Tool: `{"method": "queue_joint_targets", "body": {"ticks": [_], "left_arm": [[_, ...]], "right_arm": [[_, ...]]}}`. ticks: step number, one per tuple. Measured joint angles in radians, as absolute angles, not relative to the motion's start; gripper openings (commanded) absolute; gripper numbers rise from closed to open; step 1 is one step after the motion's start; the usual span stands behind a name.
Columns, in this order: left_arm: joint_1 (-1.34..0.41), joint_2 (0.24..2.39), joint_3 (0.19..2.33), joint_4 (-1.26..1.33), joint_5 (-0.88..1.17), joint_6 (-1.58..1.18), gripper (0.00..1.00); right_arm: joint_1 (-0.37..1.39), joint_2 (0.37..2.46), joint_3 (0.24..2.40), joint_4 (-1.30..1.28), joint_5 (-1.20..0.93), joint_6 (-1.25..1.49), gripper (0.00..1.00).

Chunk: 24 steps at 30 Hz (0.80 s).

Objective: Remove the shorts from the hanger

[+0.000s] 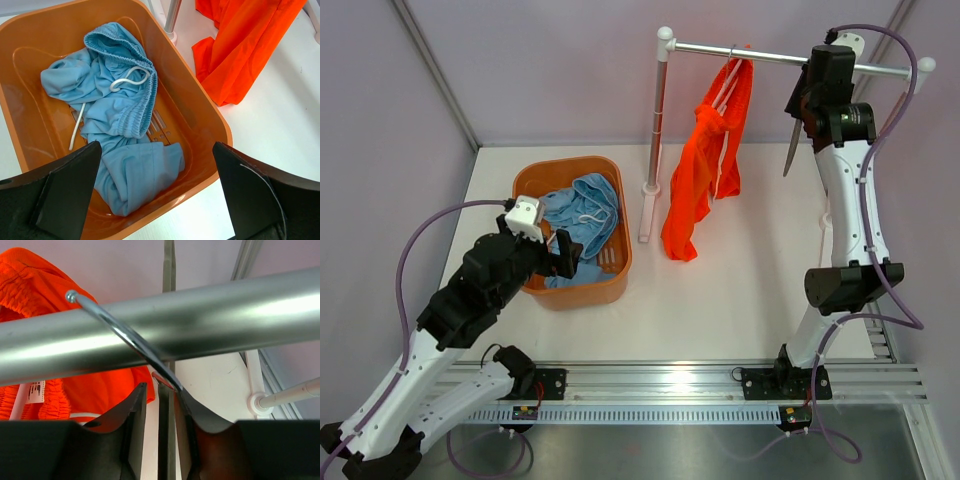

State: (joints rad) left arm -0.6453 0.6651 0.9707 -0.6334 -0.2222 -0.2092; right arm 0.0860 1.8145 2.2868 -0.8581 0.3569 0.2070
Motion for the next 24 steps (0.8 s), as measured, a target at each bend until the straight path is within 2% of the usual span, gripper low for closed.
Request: {"method": "queue_joint_targets", "body": {"ticks": [11, 18, 24], "left_arm": [[-0.636, 0.675, 0.966, -0.633, -0.213, -0.209, 0.99], [-0.635, 0.678, 0.959, -0.634, -0.212, -0.209, 0.99], [-0.627, 0.683, 0.958, -0.633, -0.210, -0.209, 0.99]], "right_arm": [[0.086, 1.689, 2.209, -0.868, 0.408, 0.237, 0.59], [0.086, 1.520, 2.136, -0.881, 0.443, 0.277, 0.62], [0.136, 1.449, 2.222, -0.904, 0.451, 0.286, 0.64]]}}
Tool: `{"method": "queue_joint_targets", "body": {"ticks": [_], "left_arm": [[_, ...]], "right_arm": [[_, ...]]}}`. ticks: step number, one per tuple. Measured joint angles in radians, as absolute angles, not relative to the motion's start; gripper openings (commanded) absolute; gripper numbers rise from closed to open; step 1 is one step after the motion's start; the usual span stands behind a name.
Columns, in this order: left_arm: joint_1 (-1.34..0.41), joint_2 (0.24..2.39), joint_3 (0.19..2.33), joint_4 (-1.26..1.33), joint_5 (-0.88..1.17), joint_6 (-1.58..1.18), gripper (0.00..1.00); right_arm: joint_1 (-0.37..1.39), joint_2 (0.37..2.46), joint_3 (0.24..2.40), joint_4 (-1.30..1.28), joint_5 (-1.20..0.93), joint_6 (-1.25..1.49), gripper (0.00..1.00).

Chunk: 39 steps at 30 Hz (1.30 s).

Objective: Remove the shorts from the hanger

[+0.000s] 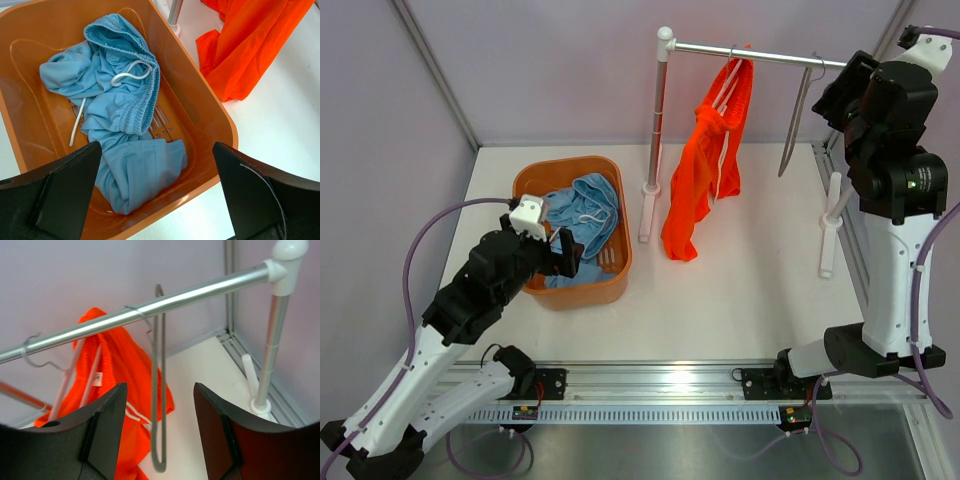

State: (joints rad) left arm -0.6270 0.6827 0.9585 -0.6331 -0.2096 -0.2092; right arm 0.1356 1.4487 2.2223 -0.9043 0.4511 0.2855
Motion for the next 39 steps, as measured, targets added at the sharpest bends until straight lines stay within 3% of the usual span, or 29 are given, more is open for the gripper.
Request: {"method": "queue_joint_targets", "body": {"ticks": [9, 20, 39], "left_arm": [[-0.617, 0.685, 0.958, -0.633, -0.210, -0.209, 0.99], [-0.614, 0.696, 0.955, -0.633, -0.210, -0.209, 0.99], [-0.614, 0.705, 0.955, -0.633, -0.209, -0.209, 0.99]], "right_arm": [[0.398, 1.617, 2.387, -0.928, 0.525, 0.264, 0.66], [0.410, 1.930, 2.500, -0.932, 0.525, 0.286, 0.66], [0.429, 1.923, 2.375, -0.781, 0.523, 0.335, 0.66]]}}
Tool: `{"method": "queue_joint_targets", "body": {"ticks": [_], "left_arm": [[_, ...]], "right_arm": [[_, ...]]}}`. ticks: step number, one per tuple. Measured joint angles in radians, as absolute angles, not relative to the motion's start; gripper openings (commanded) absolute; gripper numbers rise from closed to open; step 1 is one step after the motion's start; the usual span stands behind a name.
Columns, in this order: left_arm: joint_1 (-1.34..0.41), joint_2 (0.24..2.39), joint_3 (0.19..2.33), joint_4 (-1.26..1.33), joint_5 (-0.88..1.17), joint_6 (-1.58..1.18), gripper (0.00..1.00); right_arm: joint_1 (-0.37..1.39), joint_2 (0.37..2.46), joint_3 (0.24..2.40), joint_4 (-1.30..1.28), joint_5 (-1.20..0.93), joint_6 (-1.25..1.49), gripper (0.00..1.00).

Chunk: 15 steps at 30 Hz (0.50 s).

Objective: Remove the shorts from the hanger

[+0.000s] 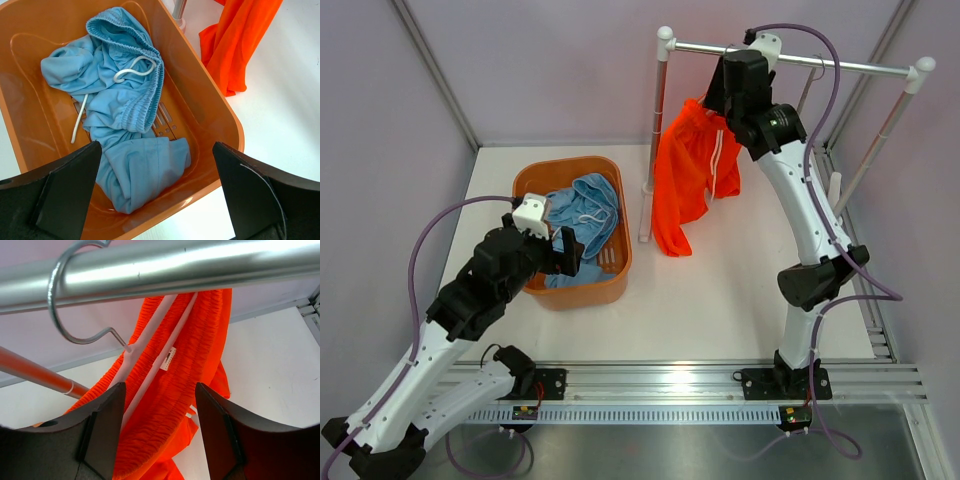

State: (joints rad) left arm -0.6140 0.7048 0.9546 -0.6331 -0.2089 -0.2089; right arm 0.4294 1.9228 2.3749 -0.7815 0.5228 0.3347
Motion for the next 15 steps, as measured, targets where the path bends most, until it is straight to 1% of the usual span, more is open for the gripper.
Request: {"method": "queue_joint_targets", "body": {"ticks": [9, 15], "left_arm": [[-0.614, 0.710, 0.955, -0.633, -0.208, -0.209, 0.99], [-0.614, 0.711, 0.955, -0.633, -0.205, -0.209, 0.99]], "right_arm": [[0.457, 1.864, 2.358, -0.741, 0.531, 0.345, 0.66], [0.458, 1.872, 2.386, -0.730, 0.539, 0.353, 0.65]]}}
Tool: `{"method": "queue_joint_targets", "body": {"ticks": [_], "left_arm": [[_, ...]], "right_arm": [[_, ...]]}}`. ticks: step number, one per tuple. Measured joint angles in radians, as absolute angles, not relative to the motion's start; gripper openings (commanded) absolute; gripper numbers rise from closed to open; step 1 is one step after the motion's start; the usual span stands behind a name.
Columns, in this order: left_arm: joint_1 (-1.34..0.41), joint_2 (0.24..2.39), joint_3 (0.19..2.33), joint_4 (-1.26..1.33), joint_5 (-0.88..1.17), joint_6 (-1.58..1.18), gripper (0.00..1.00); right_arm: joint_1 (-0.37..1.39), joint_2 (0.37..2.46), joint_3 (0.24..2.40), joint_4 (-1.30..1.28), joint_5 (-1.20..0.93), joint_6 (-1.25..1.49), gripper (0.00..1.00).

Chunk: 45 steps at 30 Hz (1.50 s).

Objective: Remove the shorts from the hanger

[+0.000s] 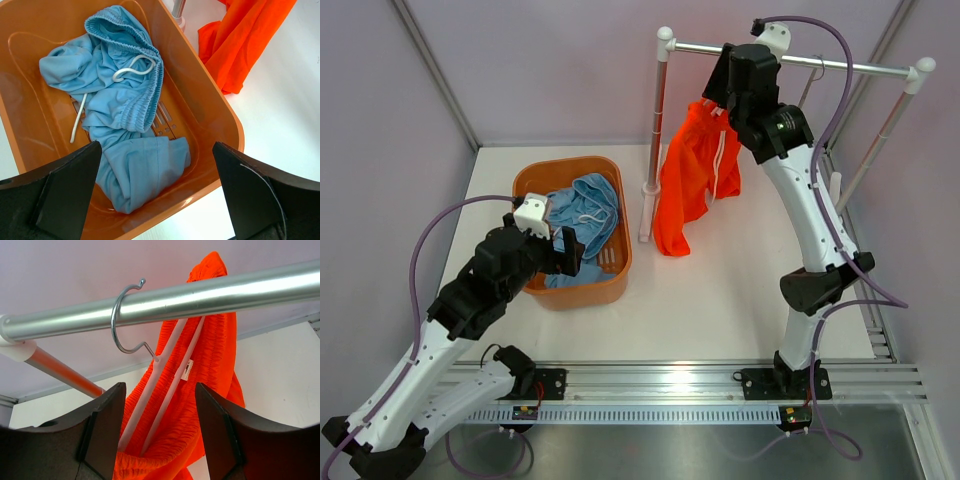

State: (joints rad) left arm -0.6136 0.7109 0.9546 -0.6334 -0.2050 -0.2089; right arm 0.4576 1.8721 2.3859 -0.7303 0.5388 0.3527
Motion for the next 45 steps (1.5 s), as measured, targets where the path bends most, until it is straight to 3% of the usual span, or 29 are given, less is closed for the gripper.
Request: {"method": "queue_joint_targets", "body": {"ticks": [22, 31, 35, 40, 45], "left_arm": [[-0.614, 0.717, 0.954, -0.633, -0.198, -0.208, 0.99], [-0.614, 0.720, 0.954, -0.633, -0.194, -0.207, 0.99], [-0.614, 0.723, 0.954, -0.633, -0.194, -0.207, 0.99], [-0.614, 0.724, 0.954, -0.633, -0.193, -0.207, 0.99], [-0.614, 0.724, 0.954, -0.633, -0.192, -0.207, 0.99]], "right_arm": [[0.457, 2.040, 2.482, -0.685, 0.621, 0.315, 0.45], [0.457, 2.041, 2.483, -0.651, 0.654, 0.275, 0.32], [0.457, 2.041, 2.483, -0.650, 0.662, 0.267, 0.32], [0.457, 2.041, 2.483, -0.650, 0.668, 0.259, 0.39], [0.457, 2.043, 2.484, -0.650, 0.673, 0.252, 0.36]]}}
